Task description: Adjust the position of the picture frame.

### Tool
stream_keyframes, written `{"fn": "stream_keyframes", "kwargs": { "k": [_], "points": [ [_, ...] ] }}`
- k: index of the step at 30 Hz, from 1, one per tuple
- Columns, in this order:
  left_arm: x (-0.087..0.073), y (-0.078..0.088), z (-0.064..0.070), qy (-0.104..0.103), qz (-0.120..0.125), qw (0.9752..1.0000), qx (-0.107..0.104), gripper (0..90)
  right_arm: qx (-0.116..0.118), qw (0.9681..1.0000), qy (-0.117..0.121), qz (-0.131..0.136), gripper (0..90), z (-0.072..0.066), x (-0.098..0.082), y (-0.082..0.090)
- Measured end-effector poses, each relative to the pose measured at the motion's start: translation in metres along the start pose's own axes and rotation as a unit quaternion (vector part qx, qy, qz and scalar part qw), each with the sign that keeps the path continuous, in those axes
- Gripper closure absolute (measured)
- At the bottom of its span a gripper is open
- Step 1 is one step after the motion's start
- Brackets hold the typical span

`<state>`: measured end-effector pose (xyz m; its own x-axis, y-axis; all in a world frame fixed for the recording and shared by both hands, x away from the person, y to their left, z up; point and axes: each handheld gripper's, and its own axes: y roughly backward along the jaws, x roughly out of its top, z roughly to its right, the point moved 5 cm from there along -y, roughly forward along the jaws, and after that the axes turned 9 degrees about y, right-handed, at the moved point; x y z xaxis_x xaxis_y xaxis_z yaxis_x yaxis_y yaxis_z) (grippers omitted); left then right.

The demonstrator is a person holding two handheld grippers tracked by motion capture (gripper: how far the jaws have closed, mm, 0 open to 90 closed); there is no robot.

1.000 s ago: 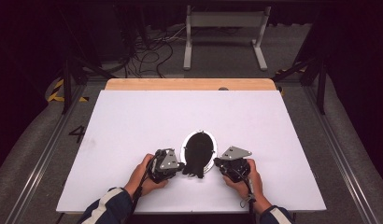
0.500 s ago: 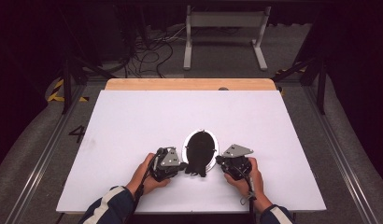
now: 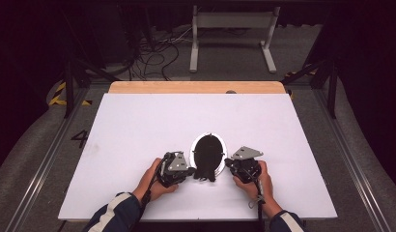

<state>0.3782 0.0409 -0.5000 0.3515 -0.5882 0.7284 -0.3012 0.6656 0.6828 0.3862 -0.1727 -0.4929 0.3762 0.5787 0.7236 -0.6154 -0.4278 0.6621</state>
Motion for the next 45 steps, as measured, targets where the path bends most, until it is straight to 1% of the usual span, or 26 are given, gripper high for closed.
{"fn": "stream_keyframes", "kwargs": {
  "k": [6, 12, 19, 25, 30, 31, 32, 34, 35, 37, 39, 42, 43, 44, 45],
  "points": [
    [0.001, -0.002, 0.000, -0.005, 0.001, 1.0000, 0.000, 89.9, -0.002, 1.0000, -0.003, 0.001, 89.5, 0.002, 0.000, -0.001],
    [0.001, -0.001, 0.000, -0.004, -0.001, 1.0000, -0.001, 89.9, -0.001, 1.0000, -0.003, 0.002, 89.3, 0.003, -0.001, -0.001],
    [0.004, -0.004, 0.000, 0.000, 0.000, 0.9999, -0.011, 89.9, -0.009, 0.9999, -0.007, 0.001, 89.3, 0.008, 0.000, -0.003],
    [0.006, -0.006, 0.000, -0.005, 0.001, 1.0000, -0.007, 89.9, -0.008, 0.9998, -0.018, 0.003, 89.3, 0.012, 0.000, -0.004],
    [0.006, -0.006, 0.000, -0.007, 0.001, 1.0000, -0.005, 89.7, -0.010, 0.9998, -0.015, 0.002, 88.0, 0.011, 0.000, -0.003],
    [0.006, -0.006, 0.001, -0.007, -0.001, 1.0000, -0.003, 88.6, -0.009, 0.9999, -0.013, 0.002, 86.0, 0.011, -0.001, -0.003],
    [0.006, -0.005, 0.000, -0.011, -0.002, 0.9999, 0.003, 87.1, -0.006, 0.9999, -0.012, 0.002, 85.0, 0.011, -0.001, -0.002],
    [0.007, -0.005, 0.000, -0.011, -0.002, 0.9999, 0.003, 85.7, -0.004, 0.9999, -0.012, 0.002, 84.0, 0.012, -0.002, -0.001],
    [0.006, -0.005, 0.000, -0.012, -0.003, 0.9999, 0.003, 84.8, 0.001, 0.9999, -0.014, 0.002, 82.3, 0.012, -0.003, 0.000],
    [0.006, -0.004, 0.000, -0.021, -0.007, 0.9997, 0.007, 84.3, 0.005, 0.9999, -0.016, 0.003, 80.0, 0.012, -0.003, 0.001],
    [0.006, 0.001, 0.001, -0.027, -0.007, 0.9996, 0.003, 81.1, 0.010, 0.9997, -0.019, 0.006, 78.7, 0.012, -0.005, 0.006],
    [0.005, 0.010, -0.001, -0.025, 0.001, 0.9997, 0.006, 77.4, 0.019, 0.9996, -0.018, 0.013, 76.5, 0.012, -0.005, 0.013],
    [0.005, 0.010, -0.001, -0.025, 0.001, 0.9997, 0.006, 76.6, 0.023, 0.9994, -0.019, 0.015, 75.4, 0.012, -0.004, 0.016],
    [0.004, 0.014, -0.003, -0.021, 0.008, 0.9997, 0.008, 76.6, 0.023, 0.9994, -0.019, 0.015, 75.4, 0.012, -0.004, 0.016],
    [0.003, 0.019, -0.004, -0.016, 0.010, 0.9998, 0.009, 74.6, 0.029, 0.9992, -0.020, 0.018, 74.2, 0.011, -0.004, 0.019]
  ]
}}
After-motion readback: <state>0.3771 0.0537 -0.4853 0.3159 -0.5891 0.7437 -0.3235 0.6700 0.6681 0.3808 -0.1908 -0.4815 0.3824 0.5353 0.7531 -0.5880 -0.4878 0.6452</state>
